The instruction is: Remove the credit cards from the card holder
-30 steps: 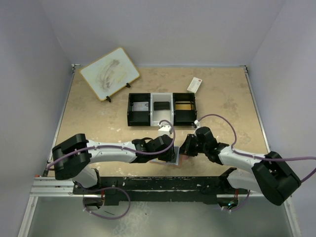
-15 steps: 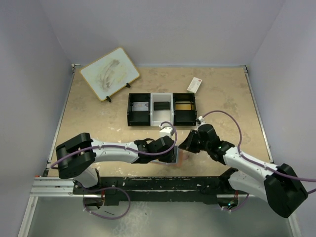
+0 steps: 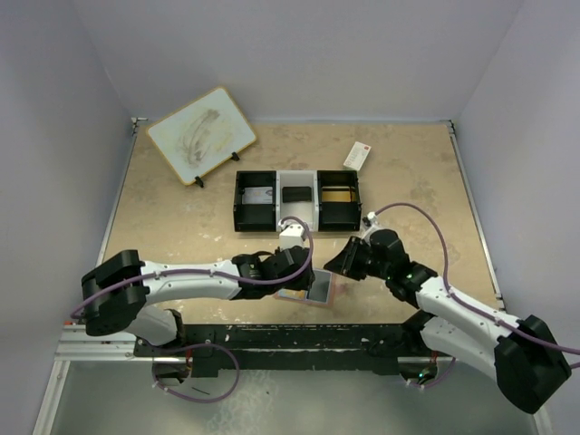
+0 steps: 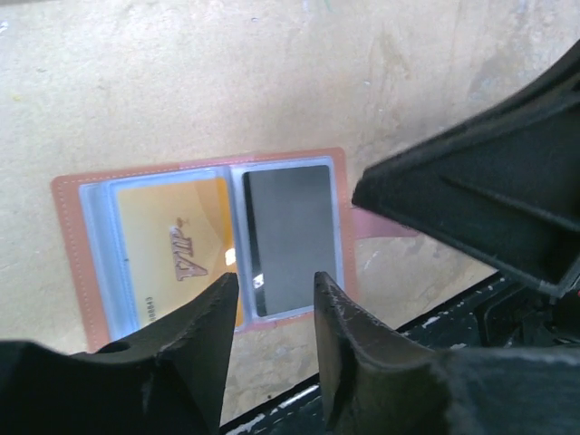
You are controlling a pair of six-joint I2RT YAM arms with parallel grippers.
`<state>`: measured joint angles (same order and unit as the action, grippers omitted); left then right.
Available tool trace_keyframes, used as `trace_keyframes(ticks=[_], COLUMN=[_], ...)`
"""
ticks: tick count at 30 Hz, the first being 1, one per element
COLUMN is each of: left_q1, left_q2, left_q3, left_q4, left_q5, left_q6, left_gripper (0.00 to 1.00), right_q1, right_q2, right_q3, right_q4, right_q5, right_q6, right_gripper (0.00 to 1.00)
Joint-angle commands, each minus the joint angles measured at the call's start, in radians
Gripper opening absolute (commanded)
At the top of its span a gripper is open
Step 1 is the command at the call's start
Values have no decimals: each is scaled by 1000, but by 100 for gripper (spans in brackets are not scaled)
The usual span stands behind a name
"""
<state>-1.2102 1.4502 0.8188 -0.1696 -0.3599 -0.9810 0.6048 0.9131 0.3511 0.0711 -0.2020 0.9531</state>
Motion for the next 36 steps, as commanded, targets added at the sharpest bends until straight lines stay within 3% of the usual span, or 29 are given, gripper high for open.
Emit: trace_keyframes(ticks=[1,7,12,17,22,31,36], left_q1=[43,186,206,243,265,266,268], left_q2=[-23,51,172,289,324,328,273], left_q3=[24,70,214,282,281,204,148], left_q4=[-39,27,-19,-8,-10,-5,-20], left_q5=[-36,144,186,265,302,324,356], left_q6=[49,194,344,414,423,411,446], left_gripper=[41,53,57,58,58,58,57], right_q1=[9,39,55,88,182,183,174], right_q2=[51,58,17,41,108,173,185], right_q3=[-79,-124,-148,-180,-197,-230,-80], right_q4=[159,197,284,368,377,321,83], right_q5=[-141,-213,-419,-496,-380,-171,-12], right_q6=[57,31,-43,-36,13,139,117], right_gripper=[23,31,40,42,41,38,36])
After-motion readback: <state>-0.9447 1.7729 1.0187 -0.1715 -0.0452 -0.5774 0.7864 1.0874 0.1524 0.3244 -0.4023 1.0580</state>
